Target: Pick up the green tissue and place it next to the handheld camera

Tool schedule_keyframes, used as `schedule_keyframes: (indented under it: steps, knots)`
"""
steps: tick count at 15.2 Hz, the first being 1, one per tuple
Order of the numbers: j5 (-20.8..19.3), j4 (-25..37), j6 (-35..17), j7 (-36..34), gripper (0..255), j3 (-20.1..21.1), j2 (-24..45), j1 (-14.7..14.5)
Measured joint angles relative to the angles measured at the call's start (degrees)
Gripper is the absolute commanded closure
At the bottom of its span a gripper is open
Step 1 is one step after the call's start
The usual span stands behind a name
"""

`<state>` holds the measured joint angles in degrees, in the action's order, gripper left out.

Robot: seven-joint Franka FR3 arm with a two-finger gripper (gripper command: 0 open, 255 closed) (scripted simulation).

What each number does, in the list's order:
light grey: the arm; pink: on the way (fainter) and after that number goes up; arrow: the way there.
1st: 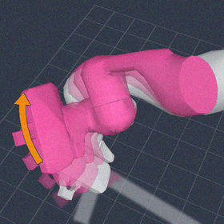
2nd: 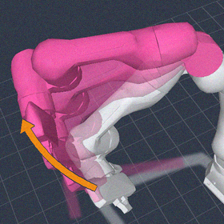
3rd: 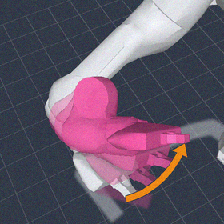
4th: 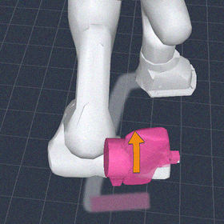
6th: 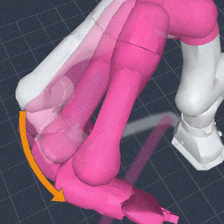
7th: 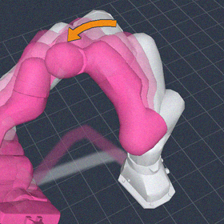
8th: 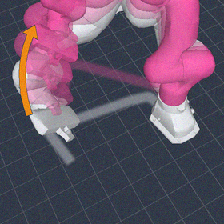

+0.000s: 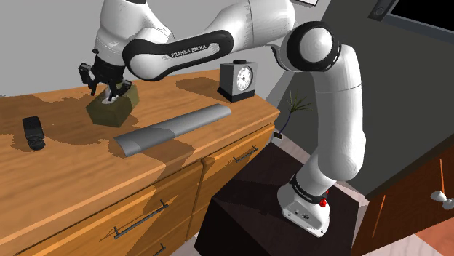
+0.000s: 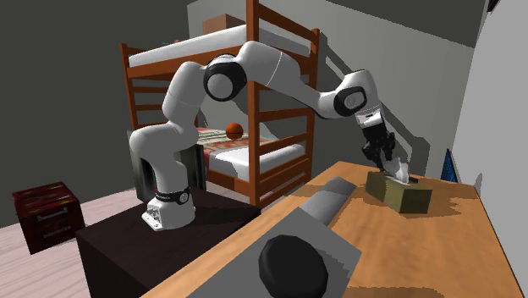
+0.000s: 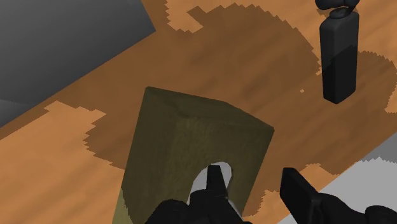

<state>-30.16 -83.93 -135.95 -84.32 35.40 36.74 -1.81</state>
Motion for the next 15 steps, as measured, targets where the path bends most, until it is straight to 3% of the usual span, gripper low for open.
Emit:
schedule_keyframes:
  steps: [5, 9, 15]
  knots:
    - [0.0, 0.0, 0.0, 0.0, 0, 0.0, 0.0, 0.0]
    - [2.6, -2.3, 2.3, 1.1, 0, 2.2, -4.8, 2.3]
    - [3.2, -2.8, 2.7, 1.4, 0, 2.7, -6.0, 2.9]
